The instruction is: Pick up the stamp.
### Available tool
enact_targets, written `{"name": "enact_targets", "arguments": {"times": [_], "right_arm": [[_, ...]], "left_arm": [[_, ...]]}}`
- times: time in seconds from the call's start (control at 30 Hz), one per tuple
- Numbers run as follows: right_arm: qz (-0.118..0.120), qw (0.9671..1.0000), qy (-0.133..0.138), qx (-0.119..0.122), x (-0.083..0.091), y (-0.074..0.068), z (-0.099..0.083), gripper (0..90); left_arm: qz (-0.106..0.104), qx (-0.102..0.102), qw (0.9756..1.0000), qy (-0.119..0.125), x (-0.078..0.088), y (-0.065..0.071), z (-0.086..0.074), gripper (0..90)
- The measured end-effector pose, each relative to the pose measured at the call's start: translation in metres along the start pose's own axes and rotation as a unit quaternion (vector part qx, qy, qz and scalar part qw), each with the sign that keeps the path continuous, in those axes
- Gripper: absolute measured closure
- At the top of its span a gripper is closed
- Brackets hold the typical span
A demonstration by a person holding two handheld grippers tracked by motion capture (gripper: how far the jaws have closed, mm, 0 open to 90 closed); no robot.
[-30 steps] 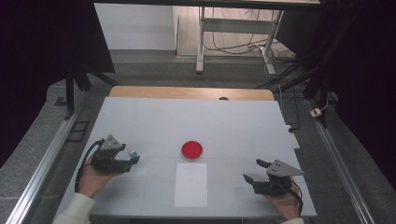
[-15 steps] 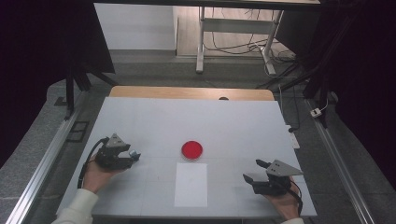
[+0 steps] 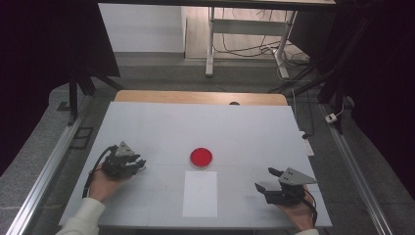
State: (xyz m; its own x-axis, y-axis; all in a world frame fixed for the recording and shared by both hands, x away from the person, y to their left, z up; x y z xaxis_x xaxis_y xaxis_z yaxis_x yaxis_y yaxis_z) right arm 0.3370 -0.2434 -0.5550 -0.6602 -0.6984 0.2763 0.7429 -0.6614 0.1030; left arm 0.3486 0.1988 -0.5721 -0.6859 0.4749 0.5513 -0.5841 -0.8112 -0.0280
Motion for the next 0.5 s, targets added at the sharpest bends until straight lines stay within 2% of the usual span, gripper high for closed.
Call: {"name": "enact_targets", "arguments": {"times": [0.2,0.23,0.5], "right_arm": [[0.001,1.0000,0.001,0.000,-0.0002,0.0002,-0.0004,22.9],[0.000,1.0000,0.001,0.002,-0.0002,0.0006,-0.0002,22.8],[-0.002,1.0000,-0.003,0.003,0.0009,0.0012,-0.0007,22.9]], "left_arm": [[0.001,-0.003,1.0000,-0.004,0.0004,-0.0002,-0.0016,70.2],[-0.001,-0.003,1.0000,-0.005,0.0003,-0.0001,-0.0019,74.2],[-0.005,-0.007,1.0000,-0.003,0.0007,0.0015,-0.0014,75.9]]}}
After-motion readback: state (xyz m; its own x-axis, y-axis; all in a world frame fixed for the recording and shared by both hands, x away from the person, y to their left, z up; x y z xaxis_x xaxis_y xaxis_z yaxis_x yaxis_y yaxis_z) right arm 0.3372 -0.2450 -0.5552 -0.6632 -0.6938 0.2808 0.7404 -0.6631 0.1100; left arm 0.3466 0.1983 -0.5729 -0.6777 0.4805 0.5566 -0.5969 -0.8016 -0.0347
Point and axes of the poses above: each handheld gripper's, and its own axes: x roughly backward along the jaws, z roughly out of its top, y roughly to its right, the point moved 9 cm from there along -x, roughly forward along the jaws, and after that the axes turned 15 degrees about y, right-handed, at the moved point
